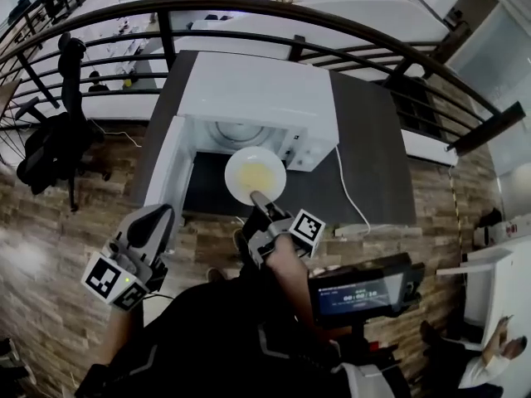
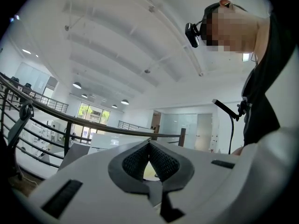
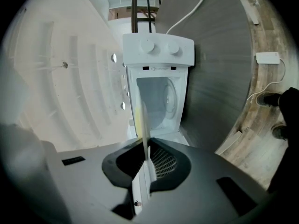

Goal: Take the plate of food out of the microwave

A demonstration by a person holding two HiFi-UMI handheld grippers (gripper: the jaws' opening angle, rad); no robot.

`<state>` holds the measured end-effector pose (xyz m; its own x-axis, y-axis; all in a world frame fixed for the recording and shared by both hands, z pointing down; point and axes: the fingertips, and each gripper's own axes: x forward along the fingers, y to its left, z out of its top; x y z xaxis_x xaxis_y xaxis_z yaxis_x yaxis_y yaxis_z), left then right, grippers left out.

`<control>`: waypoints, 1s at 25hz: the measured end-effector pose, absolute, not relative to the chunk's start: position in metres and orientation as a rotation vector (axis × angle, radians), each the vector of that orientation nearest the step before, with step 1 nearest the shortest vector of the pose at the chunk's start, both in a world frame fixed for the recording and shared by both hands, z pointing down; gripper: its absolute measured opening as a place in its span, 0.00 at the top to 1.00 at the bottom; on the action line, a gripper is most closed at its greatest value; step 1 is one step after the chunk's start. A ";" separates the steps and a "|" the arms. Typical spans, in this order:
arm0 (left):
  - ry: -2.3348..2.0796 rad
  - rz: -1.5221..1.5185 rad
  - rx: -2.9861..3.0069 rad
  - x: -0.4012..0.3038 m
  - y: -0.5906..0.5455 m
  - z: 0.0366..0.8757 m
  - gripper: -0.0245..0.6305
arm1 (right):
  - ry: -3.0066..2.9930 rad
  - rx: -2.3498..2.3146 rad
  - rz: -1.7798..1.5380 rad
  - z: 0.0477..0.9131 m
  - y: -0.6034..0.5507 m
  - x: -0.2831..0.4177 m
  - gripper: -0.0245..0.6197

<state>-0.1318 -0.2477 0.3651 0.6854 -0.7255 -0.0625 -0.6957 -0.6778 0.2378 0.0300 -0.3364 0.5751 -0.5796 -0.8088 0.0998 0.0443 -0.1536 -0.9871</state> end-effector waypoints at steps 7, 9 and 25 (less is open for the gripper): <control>-1.105 -0.121 2.749 -0.125 -0.237 0.390 0.96 | 1.520 -0.877 -1.762 0.559 -0.303 0.039 0.93; -1.096 -0.118 2.758 -0.112 -0.237 0.391 0.96 | 1.526 -0.867 -1.757 0.556 -0.298 0.049 0.93; -1.129 -0.052 2.701 -0.020 -0.255 0.390 0.96 | 1.629 -0.821 -1.798 0.527 -0.289 0.127 0.93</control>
